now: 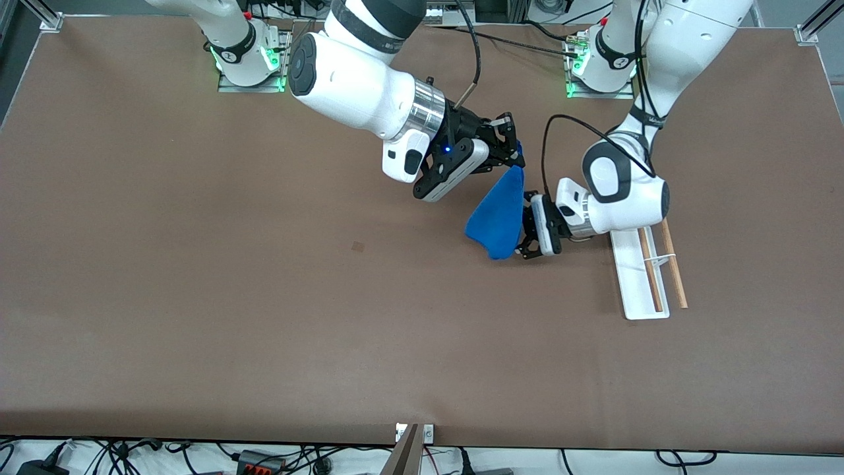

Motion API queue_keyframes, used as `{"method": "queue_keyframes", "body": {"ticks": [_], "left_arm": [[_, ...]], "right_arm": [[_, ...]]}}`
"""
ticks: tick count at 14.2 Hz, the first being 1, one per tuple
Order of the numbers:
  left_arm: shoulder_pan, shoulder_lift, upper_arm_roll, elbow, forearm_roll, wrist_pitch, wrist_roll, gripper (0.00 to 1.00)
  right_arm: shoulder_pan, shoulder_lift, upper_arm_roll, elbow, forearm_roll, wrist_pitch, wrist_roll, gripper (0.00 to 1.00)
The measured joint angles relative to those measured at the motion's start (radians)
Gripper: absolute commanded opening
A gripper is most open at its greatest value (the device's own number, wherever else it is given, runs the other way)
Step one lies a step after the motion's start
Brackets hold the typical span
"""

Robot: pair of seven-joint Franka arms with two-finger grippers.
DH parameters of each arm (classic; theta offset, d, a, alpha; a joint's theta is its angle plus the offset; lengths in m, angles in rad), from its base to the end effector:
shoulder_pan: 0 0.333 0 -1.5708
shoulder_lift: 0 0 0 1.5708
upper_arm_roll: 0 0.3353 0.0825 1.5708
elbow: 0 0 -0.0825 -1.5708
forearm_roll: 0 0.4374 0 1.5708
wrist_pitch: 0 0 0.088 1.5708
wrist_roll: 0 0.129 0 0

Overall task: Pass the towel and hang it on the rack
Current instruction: 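Carry the towel while the left gripper reaches to grasp it, then grasp the towel with the left gripper while the right gripper releases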

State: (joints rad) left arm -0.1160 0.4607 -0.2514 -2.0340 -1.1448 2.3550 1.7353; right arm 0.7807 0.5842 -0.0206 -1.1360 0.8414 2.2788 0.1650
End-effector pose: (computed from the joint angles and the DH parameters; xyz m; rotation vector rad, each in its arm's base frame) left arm 0.5857 -0.2551 0.1796 1.9650 -1.2910 0.5191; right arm 0.5868 0.6069 0.5341 -2.2098 -0.2444 -0.1535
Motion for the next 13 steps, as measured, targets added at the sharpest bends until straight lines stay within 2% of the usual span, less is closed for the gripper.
{"method": "queue_keyframes", "body": {"ticks": [5,8,9,11,12,13], "left_arm": [[-0.04,0.006,-0.013,0.015,-0.05,0.008,0.048,1.0],[-0.056,0.015,-0.013,0.017,-0.078,0.01,0.072,0.89],[-0.059,0.017,-0.013,0.022,-0.079,0.011,0.076,0.82],[-0.062,0.023,-0.013,0.032,-0.079,0.011,0.08,0.47],[-0.062,0.025,-0.013,0.038,-0.079,0.012,0.083,0.23],[-0.062,0.028,-0.013,0.046,-0.079,0.012,0.086,0.08]], "right_arm": [[0.0,0.0,0.0,0.0,0.0,0.0,0.0,0.0],[0.001,0.001,-0.001,-0.001,0.0,0.0,0.0,0.0],[0.001,0.001,-0.001,-0.003,0.0,0.0,0.0,0.0],[0.001,0.004,-0.001,-0.005,0.0,0.0,0.0,0.0],[0.001,0.004,-0.001,-0.005,0.0,0.0,0.0,0.0],[0.001,0.005,-0.001,-0.005,0.0,0.0,0.0,0.0]]}}
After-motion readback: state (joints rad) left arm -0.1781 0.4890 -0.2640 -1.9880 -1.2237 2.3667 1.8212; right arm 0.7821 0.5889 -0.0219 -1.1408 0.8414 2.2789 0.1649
